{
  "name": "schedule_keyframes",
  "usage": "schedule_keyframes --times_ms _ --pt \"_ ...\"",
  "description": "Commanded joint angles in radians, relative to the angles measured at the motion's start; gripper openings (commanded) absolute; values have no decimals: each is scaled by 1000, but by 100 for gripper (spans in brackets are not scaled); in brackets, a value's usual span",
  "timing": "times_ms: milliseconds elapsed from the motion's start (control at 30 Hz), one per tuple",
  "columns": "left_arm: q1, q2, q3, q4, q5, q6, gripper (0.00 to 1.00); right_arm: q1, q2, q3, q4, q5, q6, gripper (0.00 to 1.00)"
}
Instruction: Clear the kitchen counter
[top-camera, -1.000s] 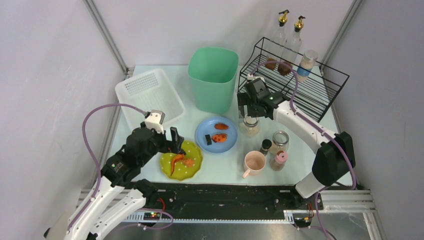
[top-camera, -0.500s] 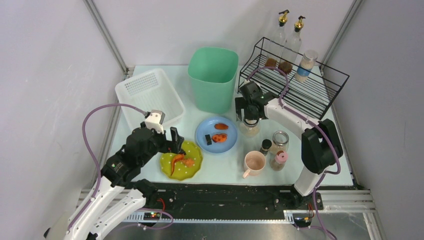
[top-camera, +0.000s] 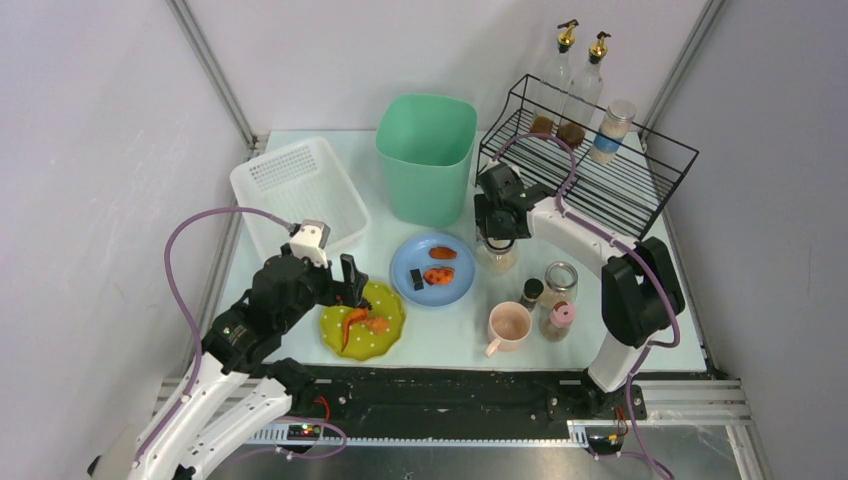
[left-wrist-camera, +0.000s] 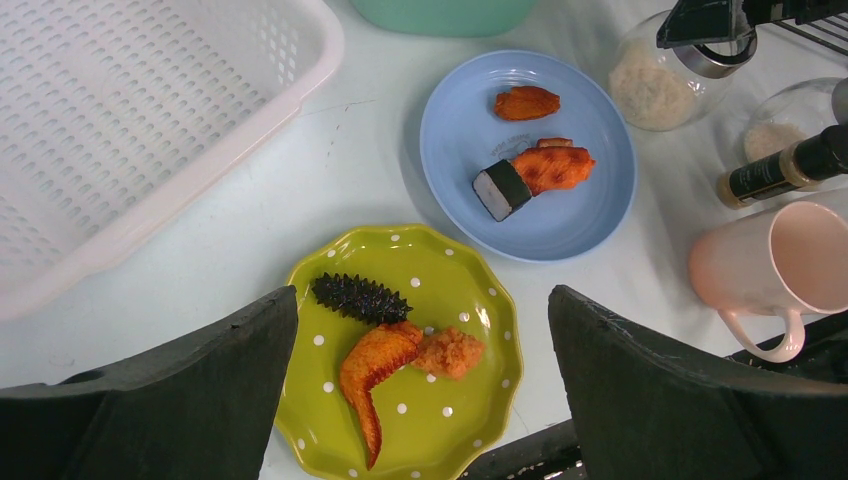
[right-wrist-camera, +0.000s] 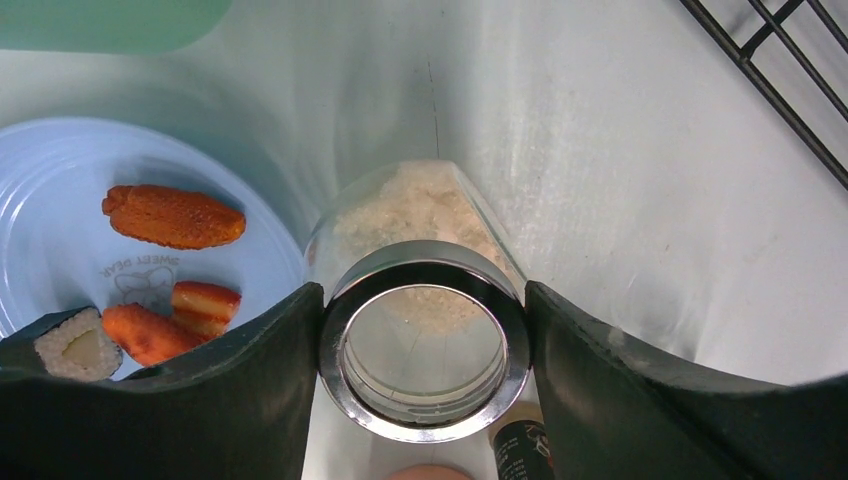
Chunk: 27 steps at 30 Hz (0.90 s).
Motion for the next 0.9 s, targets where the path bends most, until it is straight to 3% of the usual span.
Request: schedule_keyframes --times_ms 0,233,533,867 --pt "-3 -7 -1 10 8 14 98 20 -24 5 12 76 -3 32" --pt "-3 -2 -1 10 11 16 98 18 -124 24 32 104 -10 0" --pt "-4 3 1 10 13 16 98 12 -187 234 -59 129 -41 0" --pt "-4 8 1 10 11 18 98 -65 -101 581 -125 186 -63 0"
